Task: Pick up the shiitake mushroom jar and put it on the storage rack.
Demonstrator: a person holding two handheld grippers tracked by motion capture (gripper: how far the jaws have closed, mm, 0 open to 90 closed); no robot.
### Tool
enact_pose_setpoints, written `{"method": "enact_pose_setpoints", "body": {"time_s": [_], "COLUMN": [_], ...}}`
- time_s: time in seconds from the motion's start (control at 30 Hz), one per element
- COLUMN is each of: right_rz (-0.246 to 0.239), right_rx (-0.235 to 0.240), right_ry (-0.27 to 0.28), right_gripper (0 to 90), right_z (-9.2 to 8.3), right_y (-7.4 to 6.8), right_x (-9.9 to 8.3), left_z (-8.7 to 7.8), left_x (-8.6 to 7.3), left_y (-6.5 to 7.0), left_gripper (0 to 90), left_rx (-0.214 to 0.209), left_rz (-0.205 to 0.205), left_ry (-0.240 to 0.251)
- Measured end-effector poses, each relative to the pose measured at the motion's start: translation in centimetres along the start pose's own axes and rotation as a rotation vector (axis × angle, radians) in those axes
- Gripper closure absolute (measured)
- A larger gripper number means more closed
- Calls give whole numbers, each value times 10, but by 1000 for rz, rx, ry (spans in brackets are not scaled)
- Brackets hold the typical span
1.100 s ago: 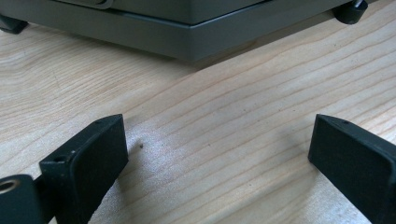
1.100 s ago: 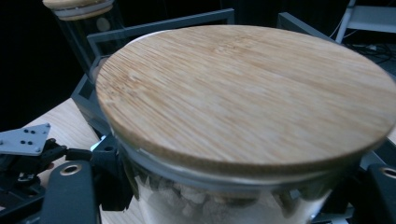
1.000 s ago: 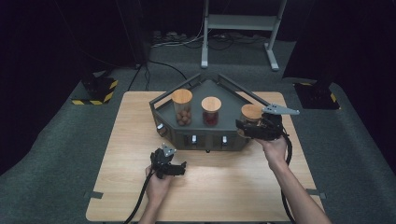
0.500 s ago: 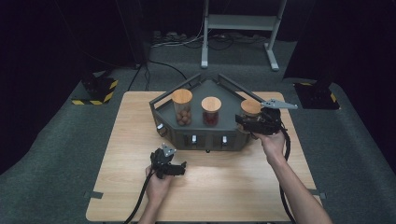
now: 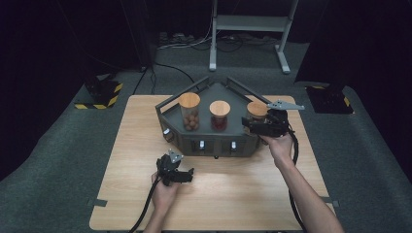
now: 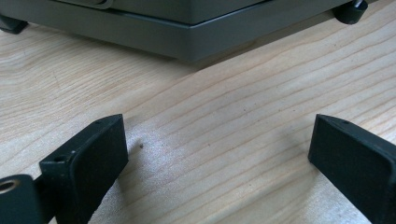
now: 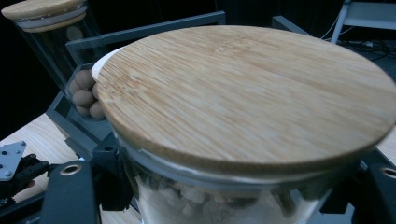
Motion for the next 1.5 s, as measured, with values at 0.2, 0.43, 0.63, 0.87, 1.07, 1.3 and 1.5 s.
{"method": "enact_pose_setpoints", "body": {"time_s": [0.2, 0.43, 0.63, 0.87, 1.07, 1.3, 1.5], "right_rz": [-4, -15, -21, -4, 8, 2, 8], "right_rx": [2, -14, -27, -47, -51, -55, -55], "right_ry": [-2, -1, -11, -12, -6, -13, -20], "right_gripper": [253, 253, 253, 253, 253, 253, 253], "right_z": [4, 11, 18, 26, 29, 36, 42], "right_y": [1, 6, 12, 20, 25, 27, 28], "right_x": [2, 4, 1, -1, -3, -6, -9], "left_z": [0, 0, 0, 0, 0, 0, 0], "left_x": [0, 0, 0, 0, 0, 0, 0], "left_y": [0, 0, 0, 0, 0, 0, 0], "left_gripper": [45, 45, 46, 46, 46, 46, 46], "left_rx": [0, 0, 0, 0, 0, 1, 1], "left_rz": [0, 2, 1, 1, 2, 1, 4], "left_ry": [0, -2, -1, 0, 0, 0, -1]}}
Point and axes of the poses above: each handheld gripper's, and its own axes: z roughly forward along the jaws, x roughly out of its top, y roughly to its right, the point moved 5 cm from there along z, roughly forward along the jaws, and after that the axes turned 13 degrees about x, right-handed, at the moved point
